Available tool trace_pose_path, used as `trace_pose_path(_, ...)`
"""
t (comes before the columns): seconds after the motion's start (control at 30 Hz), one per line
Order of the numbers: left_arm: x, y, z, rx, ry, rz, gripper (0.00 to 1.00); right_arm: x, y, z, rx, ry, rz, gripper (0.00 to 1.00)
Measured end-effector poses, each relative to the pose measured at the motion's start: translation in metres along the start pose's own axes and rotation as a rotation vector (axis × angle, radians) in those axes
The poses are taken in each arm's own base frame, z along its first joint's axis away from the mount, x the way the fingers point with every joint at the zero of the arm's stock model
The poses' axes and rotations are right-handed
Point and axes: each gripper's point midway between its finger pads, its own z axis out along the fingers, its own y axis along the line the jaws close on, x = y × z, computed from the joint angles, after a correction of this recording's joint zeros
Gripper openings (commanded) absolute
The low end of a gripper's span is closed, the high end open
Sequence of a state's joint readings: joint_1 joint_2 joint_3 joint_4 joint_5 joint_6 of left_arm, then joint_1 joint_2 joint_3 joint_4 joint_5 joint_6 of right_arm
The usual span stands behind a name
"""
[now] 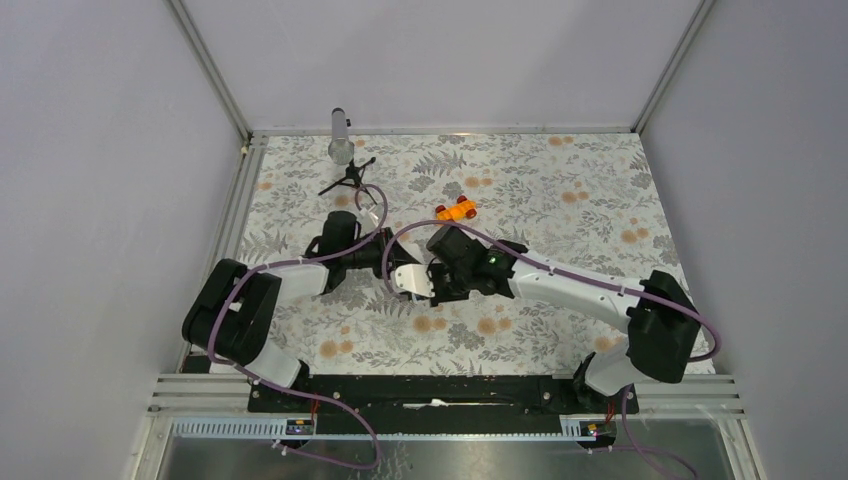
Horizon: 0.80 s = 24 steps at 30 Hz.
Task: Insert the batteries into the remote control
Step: Load the battery into the remote control.
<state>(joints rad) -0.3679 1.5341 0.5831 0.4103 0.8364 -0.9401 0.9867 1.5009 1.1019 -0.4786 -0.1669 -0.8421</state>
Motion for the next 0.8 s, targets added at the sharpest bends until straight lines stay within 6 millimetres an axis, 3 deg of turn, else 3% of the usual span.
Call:
trace_pose_path(0.27, 0.004, -0.001, 0.002, -0.001, 0.023, -0.009, 0.0, -0.007, 0.007, 0.018, -0.039, 0.015, -0.028, 0.03)
trace_pose_path(0.8, 0.006, -0.006, 0.002, 0.015, 0.042, -0.003, 0.0, -0.016, -0.002, 0.023, -0.015, 0.024, -0.063, 0.04)
